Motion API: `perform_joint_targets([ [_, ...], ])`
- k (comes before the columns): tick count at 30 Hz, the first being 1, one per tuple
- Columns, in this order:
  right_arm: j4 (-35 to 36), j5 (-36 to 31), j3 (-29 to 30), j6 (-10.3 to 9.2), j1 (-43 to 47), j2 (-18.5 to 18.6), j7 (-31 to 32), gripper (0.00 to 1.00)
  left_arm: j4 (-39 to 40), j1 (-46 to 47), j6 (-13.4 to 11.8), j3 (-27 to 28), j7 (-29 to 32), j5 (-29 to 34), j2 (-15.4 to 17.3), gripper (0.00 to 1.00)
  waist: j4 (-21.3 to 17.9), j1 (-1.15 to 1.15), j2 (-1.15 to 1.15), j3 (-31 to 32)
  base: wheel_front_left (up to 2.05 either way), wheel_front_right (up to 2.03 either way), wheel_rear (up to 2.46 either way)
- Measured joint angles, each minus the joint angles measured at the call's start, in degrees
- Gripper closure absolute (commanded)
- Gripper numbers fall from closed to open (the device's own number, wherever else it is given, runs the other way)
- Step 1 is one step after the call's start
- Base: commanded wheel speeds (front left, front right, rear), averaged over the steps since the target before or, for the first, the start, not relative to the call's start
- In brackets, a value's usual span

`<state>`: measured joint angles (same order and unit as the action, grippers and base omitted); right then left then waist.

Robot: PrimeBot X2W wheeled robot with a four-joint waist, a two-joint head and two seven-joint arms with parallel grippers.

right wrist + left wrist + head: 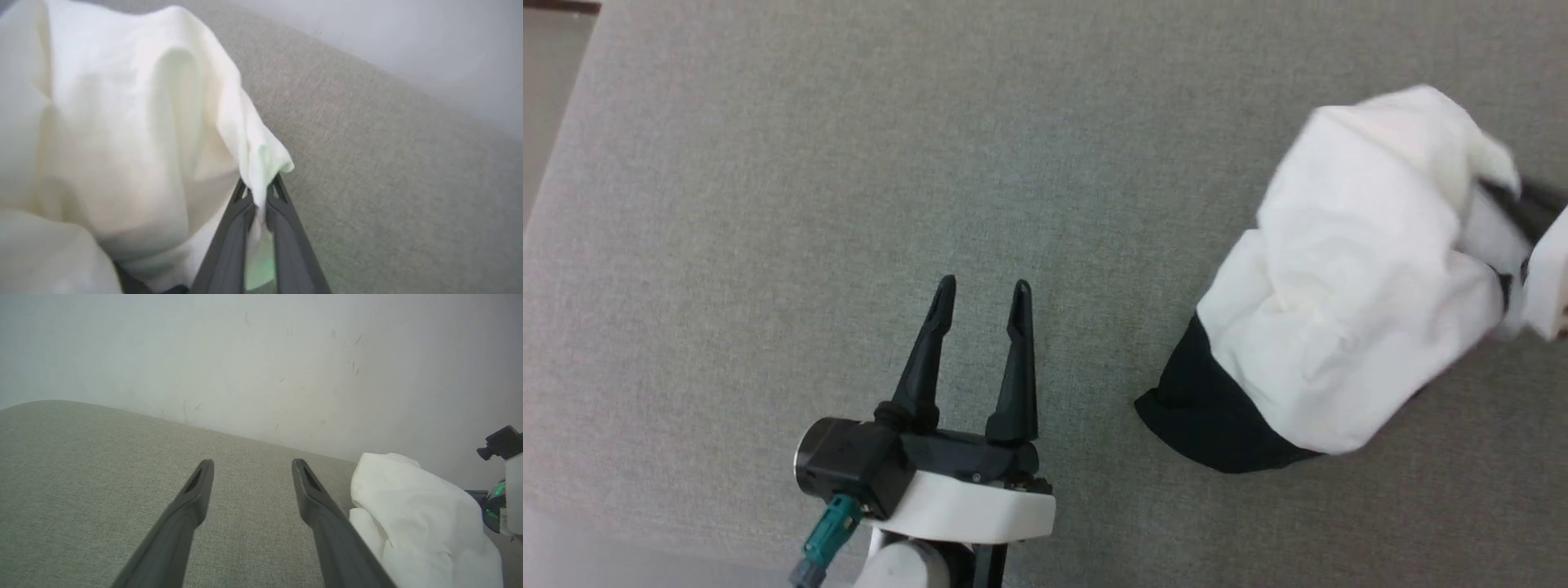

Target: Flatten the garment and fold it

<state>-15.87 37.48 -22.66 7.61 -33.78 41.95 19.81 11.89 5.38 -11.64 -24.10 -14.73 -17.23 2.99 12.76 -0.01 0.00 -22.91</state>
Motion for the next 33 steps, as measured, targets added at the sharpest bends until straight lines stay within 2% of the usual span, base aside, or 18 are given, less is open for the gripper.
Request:
perform_joint_targets([
  [5,1.1,-2.7,0.7,0.0,-6.4,0.5,-2.1,1.0,-1.2,-0.5,1.0,1.7,0.0,-0.5,0.0,0.0,-1.2,0.0,0.0,3.2,0.0,0.0,0.0],
  [8,2.3,-3.8,2.1,0.01,-8.2,2.3,-2.3,1.0,-1.7,-1.5,1.6,2.7,0.0,-0.5,0.0,0.0,-2.5,0.01,0.0,5.7,0.0,0.0,0.0],
  [11,3.0,-5.0,5.4,0.01,-7.6,5.7,-2.3,1.0,-1.8,-2.9,2.1,3.6,0.0,-0.5,0.0,0.0,-3.9,0.02,0.0,8.0,0.0,0.0,0.0],
  [14,3.1,-5.9,11.8,0.01,-2.3,8.7,-2.7,1.0,-1.8,-4.3,2.6,4.4,0.0,-0.4,0.0,0.0,-5.1,0.02,0.0,10.0,0.0,0.0,0.0],
  [17,2.0,-6.8,19.9,0.0,7.9,10.1,-3.4,1.0,-1.7,-5.9,3.1,5.4,0.0,-0.2,0.0,0.0,-6.3,0.02,0.0,11.4,0.0,0.0,0.0],
  [19,1.0,-7.3,24.9,0.0,16.7,9.8,-4.0,1.0,-1.7,-6.7,3.5,5.8,0.0,0.1,0.0,0.0,-7.0,0.02,0.0,12.1,0.0,0.0,0.0],
  [22,-0.8,-8.8,31.2,-0.01,30.0,6.2,-4.8,1.0,-1.4,-7.5,3.7,6.5,0.0,0.6,0.0,0.0,-7.8,0.02,0.0,12.6,0.0,0.0,0.0],
  [24,-1.4,-10.1,33.0,0.0,37.5,2.8,-4.7,1.0,-1.5,-7.7,4.1,6.6,0.0,0.7,0.0,0.0,-8.0,0.02,0.0,12.9,0.0,0.0,0.0],
  [27,-0.3,-10.6,33.4,0.0,44.1,-2.3,-4.1,1.0,-1.7,-7.8,4.6,6.7,0.0,0.8,-0.1,0.0,-8.3,0.01,0.0,13.3,0.0,0.0,0.0],
  [28,0.3,-10.8,33.7,0.0,45.1,-3.5,-3.9,0.91,-1.8,-7.8,4.6,6.7,0.0,1.0,-0.1,0.0,-8.4,0.01,0.0,13.5,0.0,0.0,0.0],
  [29,1.1,-11.0,34.0,0.0,45.4,-4.6,-4.0,0.0,-2.0,-7.8,4.7,6.8,0.0,1.2,-0.1,0.0,-8.5,0.01,0.0,13.8,0.0,0.0,0.0],
  [33,6.6,-10.9,35.5,0.0,44.6,-6.5,-3.9,0.0,-2.6,-7.9,5.2,7.3,0.0,1.9,0.0,0.0,-8.8,0.01,0.0,14.9,0.0,0.0,0.0],
])
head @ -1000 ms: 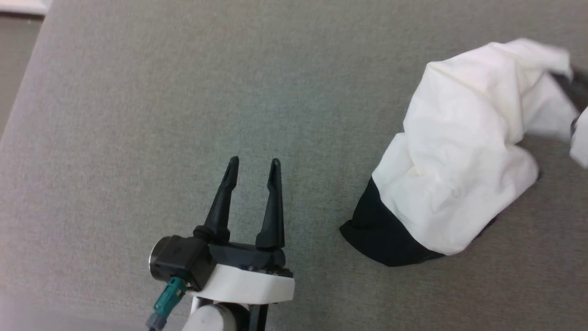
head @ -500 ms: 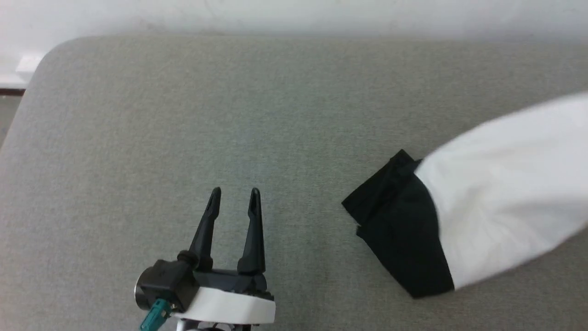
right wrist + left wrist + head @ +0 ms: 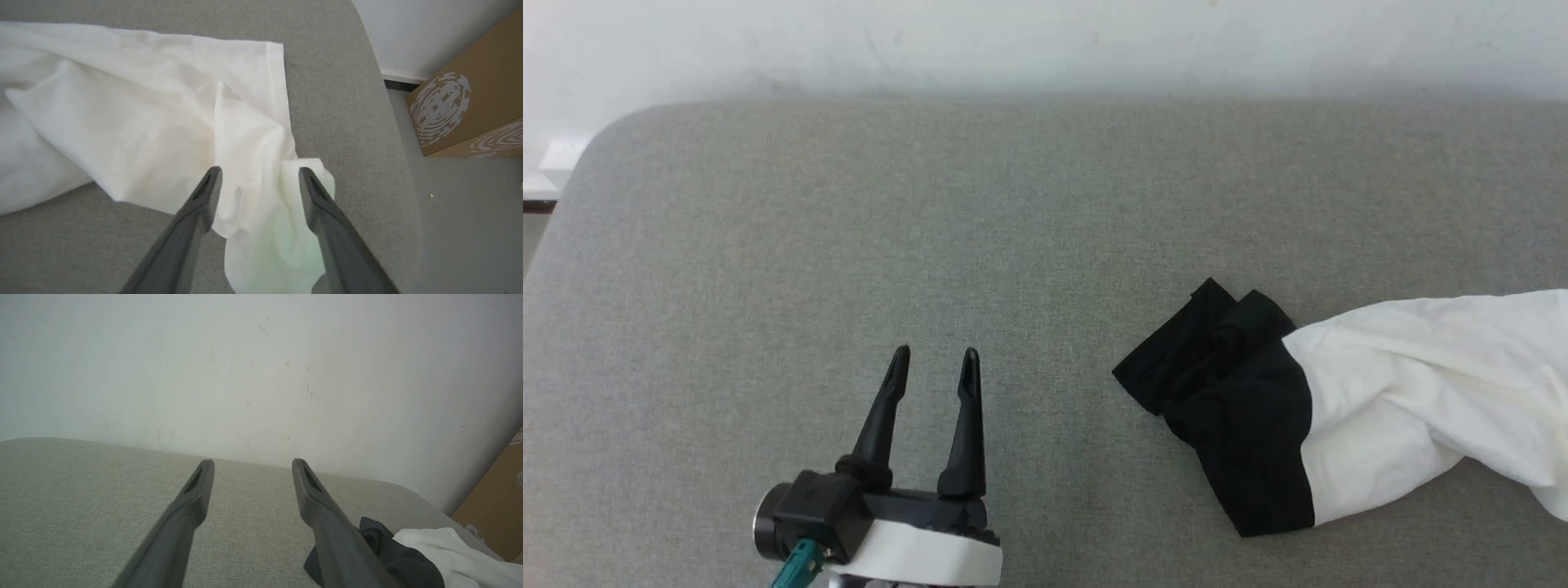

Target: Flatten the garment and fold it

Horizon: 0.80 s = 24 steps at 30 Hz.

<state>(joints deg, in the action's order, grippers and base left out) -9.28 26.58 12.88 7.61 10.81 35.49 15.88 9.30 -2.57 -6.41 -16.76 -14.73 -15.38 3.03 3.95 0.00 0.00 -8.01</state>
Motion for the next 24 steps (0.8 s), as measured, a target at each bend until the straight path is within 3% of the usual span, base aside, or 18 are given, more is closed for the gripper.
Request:
perform_joint_targets([
  [7,20.1,5.7,-0.1,0.0,-8.8,-0.6,5.9,0.0,0.2,-1.0,0.3,0.8,0.0,0.9,0.2,0.0,-0.2,0.0,0.0,0.6,0.0,0.0,0.0],
  [10,23.1,6.2,-3.3,0.0,-13.7,1.3,9.9,0.0,0.5,-0.8,0.4,0.6,0.0,1.3,0.2,0.0,-0.2,0.0,0.0,-0.6,0.0,0.0,0.0],
  [15,16.8,5.2,-10.0,0.0,-21.0,3.7,15.1,0.0,0.8,1.4,0.3,-0.9,0.0,1.5,0.1,0.0,0.5,-0.01,0.0,-3.8,0.0,0.0,0.0],
  [24,-0.2,2.0,-15.2,0.0,-26.3,6.9,18.5,0.0,1.3,5.1,-1.8,-4.2,0.0,1.4,-0.1,0.0,3.2,-0.02,0.0,-10.0,0.0,0.0,0.0],
])
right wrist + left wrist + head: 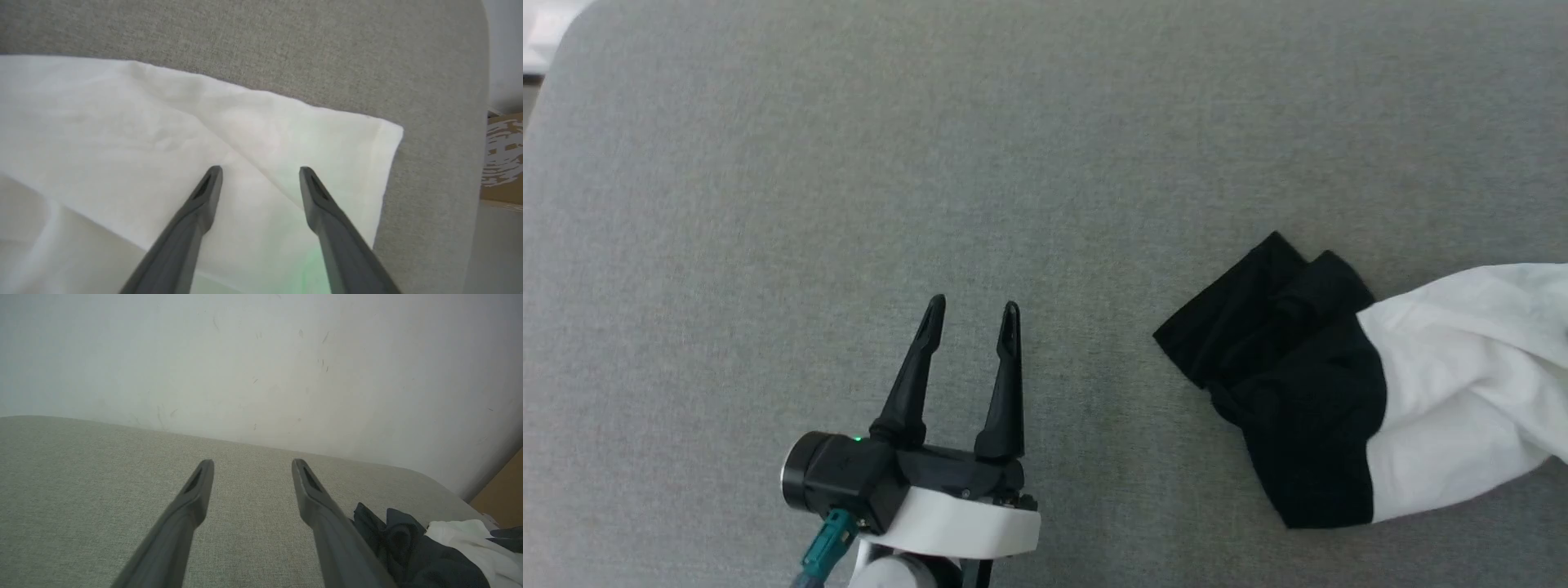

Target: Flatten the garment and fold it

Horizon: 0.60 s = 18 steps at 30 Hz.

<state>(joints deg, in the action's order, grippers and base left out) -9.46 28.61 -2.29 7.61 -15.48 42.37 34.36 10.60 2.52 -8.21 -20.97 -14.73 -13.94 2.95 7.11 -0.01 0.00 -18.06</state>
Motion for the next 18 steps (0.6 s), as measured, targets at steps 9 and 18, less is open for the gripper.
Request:
perform_joint_targets([
  [9,-6.0,2.2,-2.4,0.02,-2.5,2.4,0.7,1.0,0.8,1.6,-1.7,-1.7,0.0,0.0,0.0,0.0,2.5,0.01,0.0,-4.8,0.0,0.0,0.0],
  [18,-7.0,1.1,-5.1,0.01,-4.8,4.7,-4.0,1.0,0.9,2.6,-2.5,-2.4,0.0,-1.2,0.0,0.0,3.1,0.0,0.0,-4.6,0.0,0.0,0.0],
])
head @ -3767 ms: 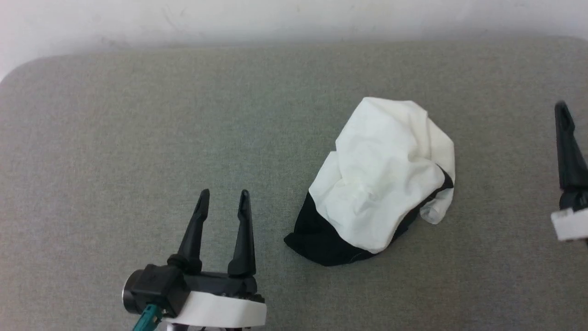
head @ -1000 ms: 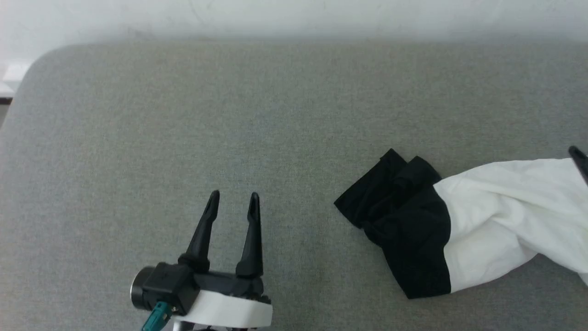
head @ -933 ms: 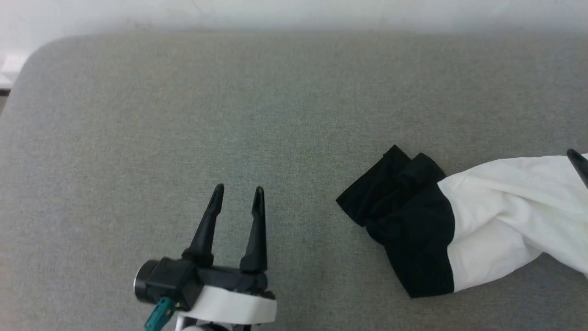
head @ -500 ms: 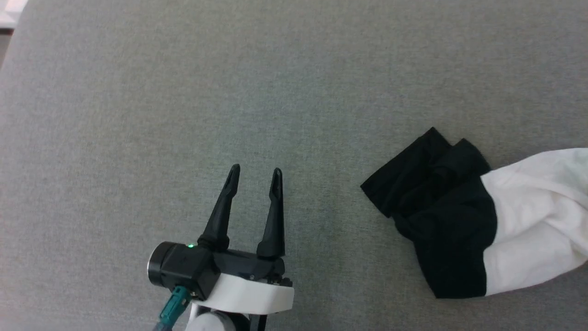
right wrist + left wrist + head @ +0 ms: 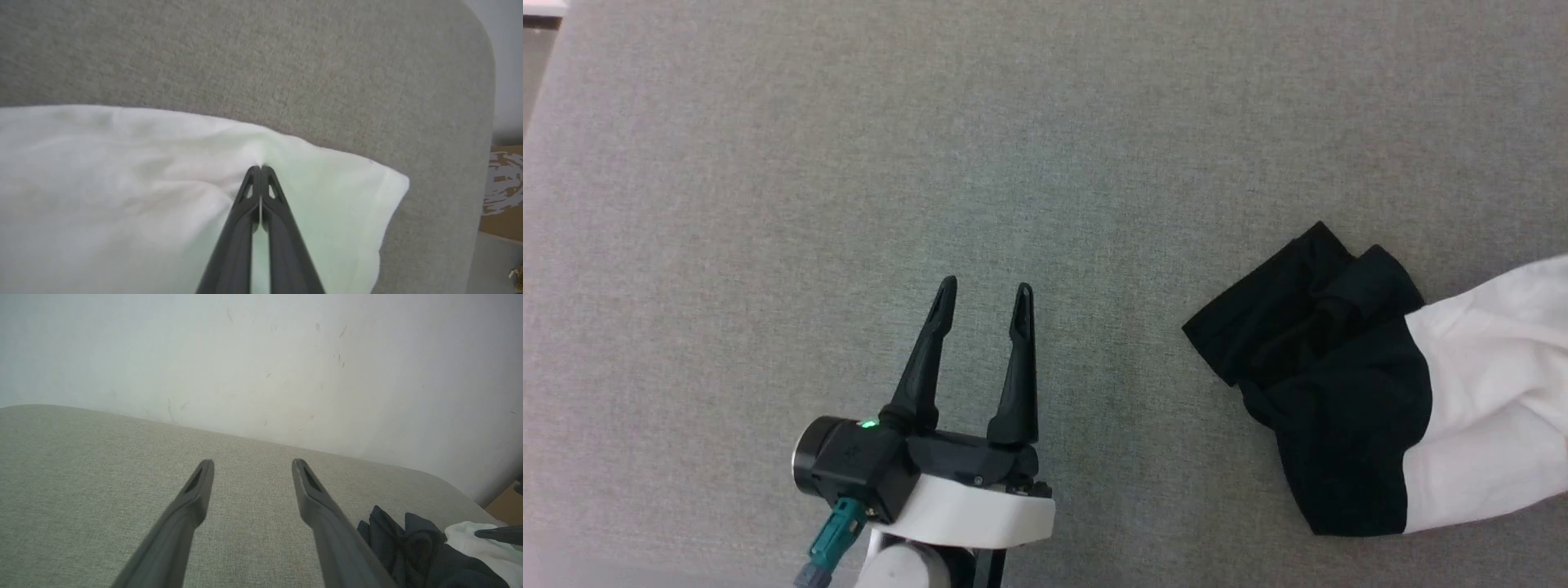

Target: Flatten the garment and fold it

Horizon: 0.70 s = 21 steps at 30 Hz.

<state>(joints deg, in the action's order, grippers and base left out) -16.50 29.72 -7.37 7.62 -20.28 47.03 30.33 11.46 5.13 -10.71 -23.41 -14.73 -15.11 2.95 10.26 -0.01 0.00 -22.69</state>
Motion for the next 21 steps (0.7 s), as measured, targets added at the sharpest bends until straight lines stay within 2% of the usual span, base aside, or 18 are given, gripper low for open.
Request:
perform_joint_targets([
  [5,5.0,-0.6,-1.1,-0.01,-5.6,2.3,-1.2,1.0,0.3,0.0,0.0,0.0,0.0,-1.1,0.0,0.0,0.7,0.01,0.0,1.4,0.0,0.0,0.0],
  [9,8.8,-0.8,-3.2,-0.01,-12.5,4.4,0.3,1.0,1.0,0.0,-0.5,-0.7,0.0,-1.5,0.0,0.0,2.5,0.01,0.0,1.7,0.0,0.0,0.0],
  [16,13.6,-3.9,-12.1,0.0,-29.8,7.2,4.9,1.0,3.3,0.0,-1.6,-3.2,0.0,-1.8,0.0,0.0,7.2,0.01,0.0,1.0,0.0,0.0,0.0],
  [21,12.7,-6.4,-21.7,-0.01,-44.4,5.1,6.0,1.0,4.6,0.0,-2.8,-5.4,0.0,-2.6,0.0,0.0,11.5,0.01,0.0,-0.4,0.0,0.0,0.0],
])
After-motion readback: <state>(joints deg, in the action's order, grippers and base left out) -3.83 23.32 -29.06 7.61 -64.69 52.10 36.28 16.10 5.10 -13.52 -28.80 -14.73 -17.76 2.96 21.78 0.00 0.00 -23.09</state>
